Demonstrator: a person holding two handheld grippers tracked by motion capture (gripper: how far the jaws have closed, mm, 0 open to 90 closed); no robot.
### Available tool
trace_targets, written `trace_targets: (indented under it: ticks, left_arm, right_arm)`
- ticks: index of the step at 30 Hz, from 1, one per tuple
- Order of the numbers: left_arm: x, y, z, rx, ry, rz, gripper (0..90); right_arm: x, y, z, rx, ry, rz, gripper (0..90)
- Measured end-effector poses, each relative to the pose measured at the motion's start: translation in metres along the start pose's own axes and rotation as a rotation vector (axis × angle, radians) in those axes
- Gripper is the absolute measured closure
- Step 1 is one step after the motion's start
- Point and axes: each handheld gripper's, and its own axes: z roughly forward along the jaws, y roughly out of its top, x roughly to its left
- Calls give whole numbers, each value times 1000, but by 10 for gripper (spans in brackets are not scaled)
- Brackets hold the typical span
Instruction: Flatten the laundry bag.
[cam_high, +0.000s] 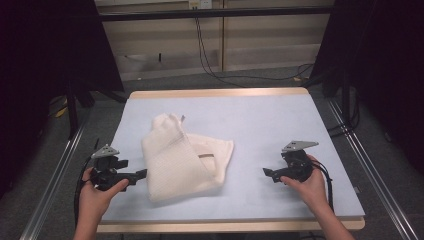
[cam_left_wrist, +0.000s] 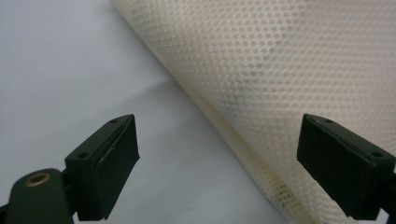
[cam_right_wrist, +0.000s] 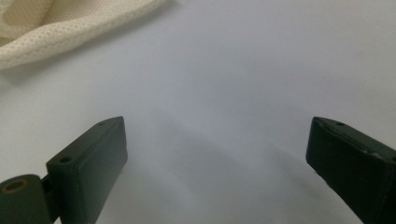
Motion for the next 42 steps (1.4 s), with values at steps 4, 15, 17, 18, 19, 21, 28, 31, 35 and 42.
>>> trace_targets:
  ticks: [4, 15, 17, 18, 19, 21, 28, 31, 35, 42]
  left_arm:
    - [-7, 2, 3, 15, -24, 9, 126]
    - [-12, 2, 6, 35, -47, 25, 141]
    - [-13, 2, 8, 29, -53, 18, 148]
    - [-13, 2, 8, 29, -53, 18, 152]
    - [-14, 3, 9, 37, -60, 30, 159]
    - [-15, 3, 9, 43, -55, 42, 164]
    - [-17, 1, 14, 59, -80, 62, 271]
    - [-18, 0, 16, 60, -81, 70, 302]
    - [-21, -1, 23, 85, -89, 82, 306]
    - [-24, -1, 26, 96, -86, 106, 298]
  right_arm:
    - [8, 8, 6, -18, 17, 4, 47]
    - [33, 30, 27, 3, 76, -46, 60]
    - [38, 34, 32, -1, 86, -51, 71]
    - [38, 34, 32, -1, 86, -51, 71]
    - [44, 38, 38, 0, 110, -44, 84]
    - [46, 39, 41, 3, 118, -42, 91]
    - [65, 49, 57, 4, 182, -40, 181]
    - [74, 52, 62, 12, 205, -68, 236]
    - [86, 53, 73, 48, 249, -102, 338]
    - [92, 54, 77, 63, 187, -163, 666]
